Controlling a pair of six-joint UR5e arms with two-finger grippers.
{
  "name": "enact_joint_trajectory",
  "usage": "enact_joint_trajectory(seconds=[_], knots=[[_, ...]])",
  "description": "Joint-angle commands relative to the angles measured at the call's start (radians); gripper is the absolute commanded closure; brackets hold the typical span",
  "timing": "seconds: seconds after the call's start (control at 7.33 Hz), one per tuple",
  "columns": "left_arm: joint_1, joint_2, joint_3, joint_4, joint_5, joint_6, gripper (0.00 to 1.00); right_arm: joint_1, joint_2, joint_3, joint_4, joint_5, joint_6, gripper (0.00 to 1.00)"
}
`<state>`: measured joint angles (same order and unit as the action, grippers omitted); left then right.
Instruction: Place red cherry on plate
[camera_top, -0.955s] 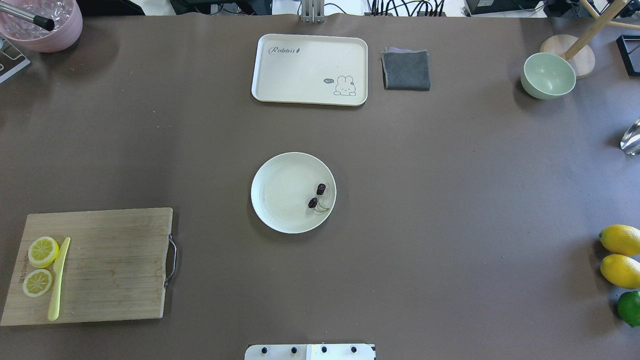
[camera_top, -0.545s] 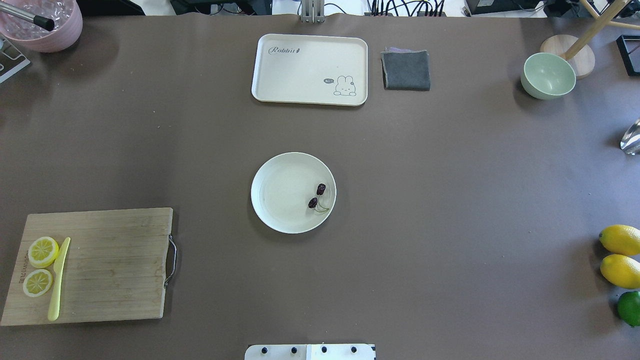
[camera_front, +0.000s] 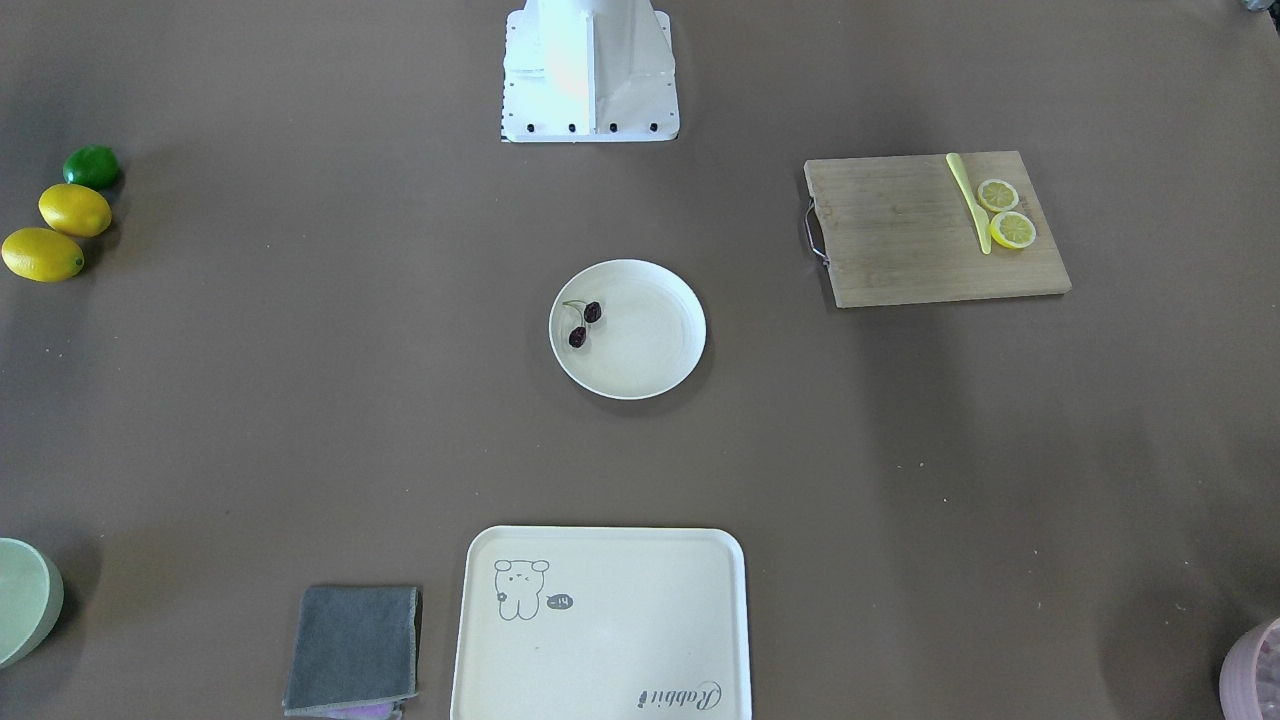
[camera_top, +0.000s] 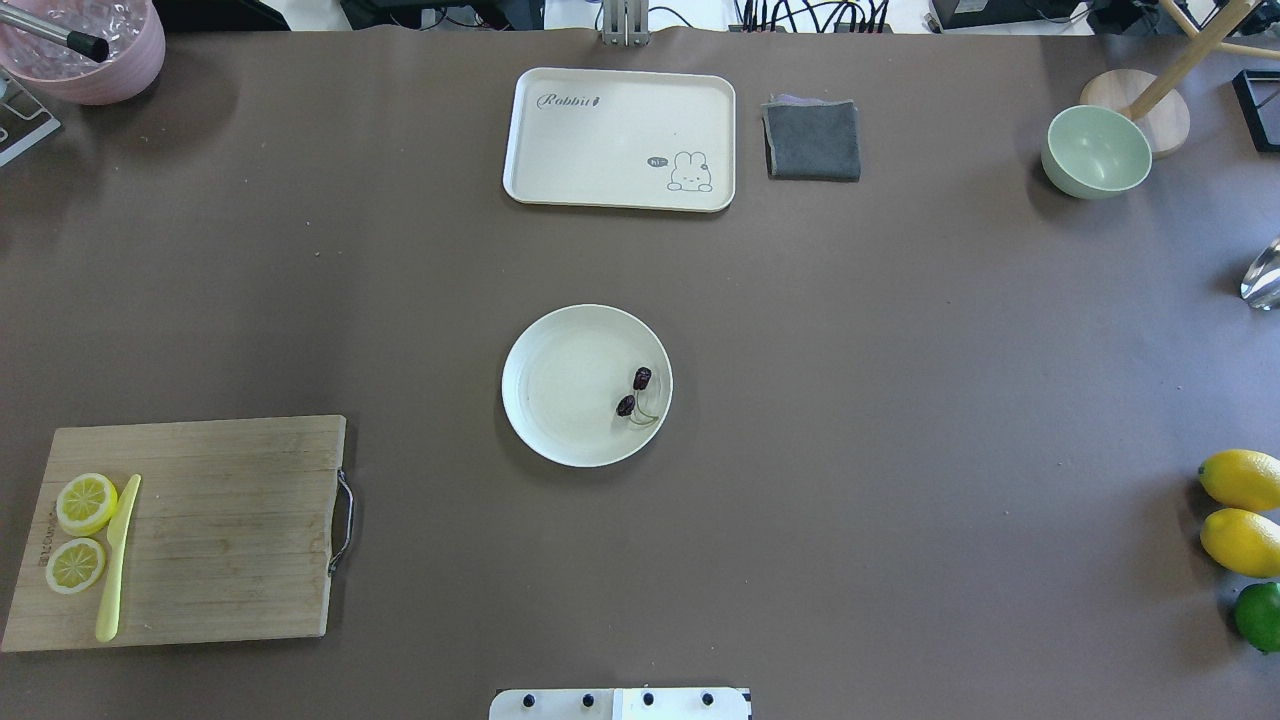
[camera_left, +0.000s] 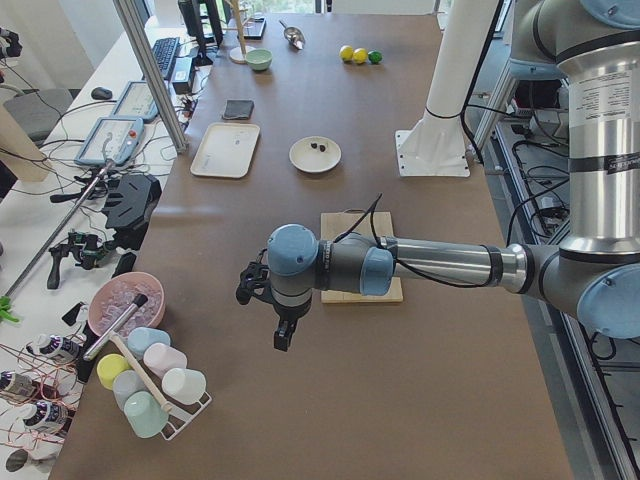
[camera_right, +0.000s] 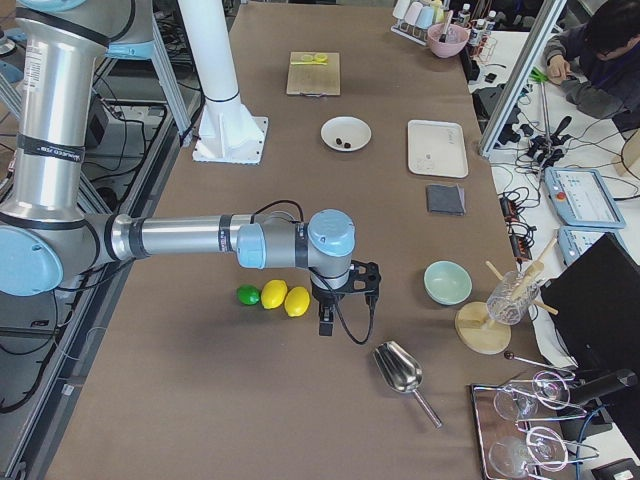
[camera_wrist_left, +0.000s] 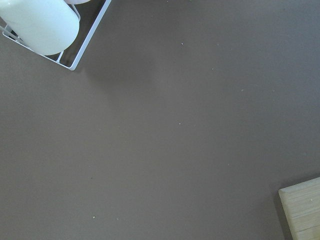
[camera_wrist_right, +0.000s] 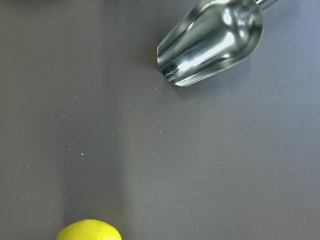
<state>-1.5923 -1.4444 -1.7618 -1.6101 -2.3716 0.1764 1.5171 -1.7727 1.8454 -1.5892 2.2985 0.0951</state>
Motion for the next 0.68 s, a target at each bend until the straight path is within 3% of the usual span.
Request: enact_joint_trajectory(seconds=[0.0,0.55], knots=[[0.000,0.004,0.001,0.001,0.000,0.002,0.02,0.000,-0.001,0.000,0.000,0.001,0.000,0.00],[0.000,0.005,0.002,0.001,0.000,0.000,0.02,0.000,-0.011,-0.002,0.002,-0.001,0.002,0.00]])
